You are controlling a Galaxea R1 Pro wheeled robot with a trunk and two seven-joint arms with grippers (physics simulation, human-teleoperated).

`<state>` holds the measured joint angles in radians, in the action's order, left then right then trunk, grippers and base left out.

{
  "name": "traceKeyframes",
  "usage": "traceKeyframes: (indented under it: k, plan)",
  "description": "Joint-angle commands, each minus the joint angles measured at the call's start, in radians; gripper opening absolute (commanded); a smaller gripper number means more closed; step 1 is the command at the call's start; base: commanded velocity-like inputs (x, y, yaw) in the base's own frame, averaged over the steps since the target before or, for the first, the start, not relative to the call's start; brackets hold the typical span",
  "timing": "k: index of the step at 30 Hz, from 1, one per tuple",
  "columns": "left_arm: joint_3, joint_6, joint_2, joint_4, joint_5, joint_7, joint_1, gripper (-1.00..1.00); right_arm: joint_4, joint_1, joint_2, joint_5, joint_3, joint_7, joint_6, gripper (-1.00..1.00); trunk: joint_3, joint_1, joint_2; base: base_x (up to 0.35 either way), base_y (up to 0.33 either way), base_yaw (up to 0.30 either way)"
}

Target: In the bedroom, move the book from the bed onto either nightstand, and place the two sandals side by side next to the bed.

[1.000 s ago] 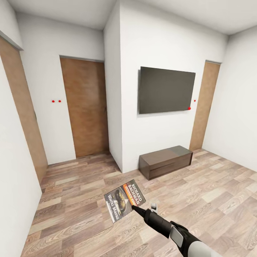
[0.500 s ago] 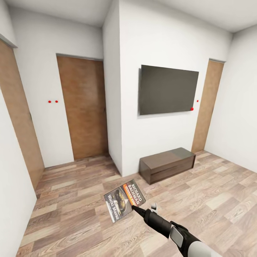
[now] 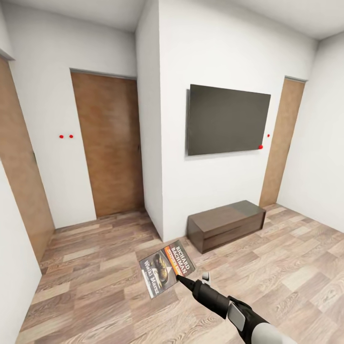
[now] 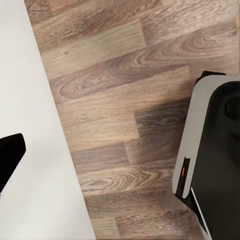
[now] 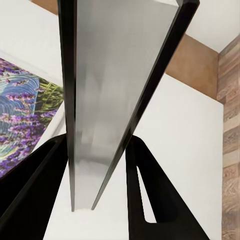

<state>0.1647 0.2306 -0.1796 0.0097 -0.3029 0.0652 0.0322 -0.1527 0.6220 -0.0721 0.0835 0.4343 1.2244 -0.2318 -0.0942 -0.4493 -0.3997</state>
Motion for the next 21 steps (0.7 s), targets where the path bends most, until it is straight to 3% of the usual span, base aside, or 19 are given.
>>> traceKeyframes:
  k: [1, 10, 21]
  plan:
    - [0.009, 0.004, 0.000, 0.001, -0.006, 0.002, 0.000, 1.00, -0.001, 0.000, 0.000, 0.010, 0.000, 0.001, -0.011, -1.00, 0.000, -0.001, 0.000, 0.275, 0.000, 0.000]
    - [0.009, 0.004, 0.000, 0.001, -0.007, 0.002, 0.000, 1.00, -0.001, -0.001, 0.000, 0.010, 0.000, 0.001, -0.011, -1.00, 0.000, -0.001, 0.000, 0.272, 0.000, -0.036]
    - [0.009, 0.004, 0.000, 0.000, -0.006, 0.002, 0.000, 1.00, -0.001, 0.000, 0.000, 0.010, 0.000, 0.002, -0.011, -1.00, 0.000, -0.001, 0.000, 0.239, 0.000, -0.224]
